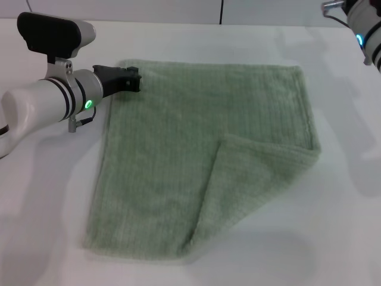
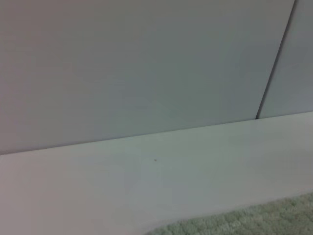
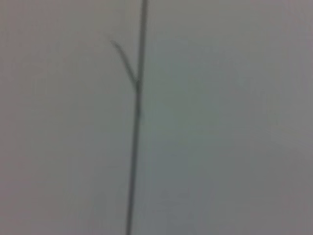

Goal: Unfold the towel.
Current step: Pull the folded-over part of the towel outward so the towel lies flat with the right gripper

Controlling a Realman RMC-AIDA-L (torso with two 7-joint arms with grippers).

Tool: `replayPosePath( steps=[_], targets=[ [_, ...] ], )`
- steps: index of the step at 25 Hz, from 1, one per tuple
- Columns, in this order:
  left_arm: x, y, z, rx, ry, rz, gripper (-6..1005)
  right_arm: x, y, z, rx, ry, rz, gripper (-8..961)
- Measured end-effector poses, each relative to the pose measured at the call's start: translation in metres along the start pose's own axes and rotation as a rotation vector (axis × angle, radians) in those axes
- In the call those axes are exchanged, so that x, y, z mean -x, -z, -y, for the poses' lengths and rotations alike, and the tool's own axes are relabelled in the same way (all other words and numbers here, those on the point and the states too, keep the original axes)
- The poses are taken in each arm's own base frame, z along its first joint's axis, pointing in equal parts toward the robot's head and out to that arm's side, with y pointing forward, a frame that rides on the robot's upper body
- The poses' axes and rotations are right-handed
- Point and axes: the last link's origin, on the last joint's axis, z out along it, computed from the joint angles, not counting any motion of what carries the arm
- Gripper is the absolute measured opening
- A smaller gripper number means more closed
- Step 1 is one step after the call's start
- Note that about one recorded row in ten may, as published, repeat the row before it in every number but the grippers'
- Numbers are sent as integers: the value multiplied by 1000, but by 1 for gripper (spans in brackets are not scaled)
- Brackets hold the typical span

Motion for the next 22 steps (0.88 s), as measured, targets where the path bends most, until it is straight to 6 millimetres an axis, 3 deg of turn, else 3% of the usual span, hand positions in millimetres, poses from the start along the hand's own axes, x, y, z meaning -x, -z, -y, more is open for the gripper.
replayPosePath(
  steps=[10,22],
  targets=[
    [0,0,0,0,1,0,22,32,-6,-25,141,6,-205,661],
    [2,1,1,-2,2,1,24,76,-11,-16,225,15,-433,661]
  ],
)
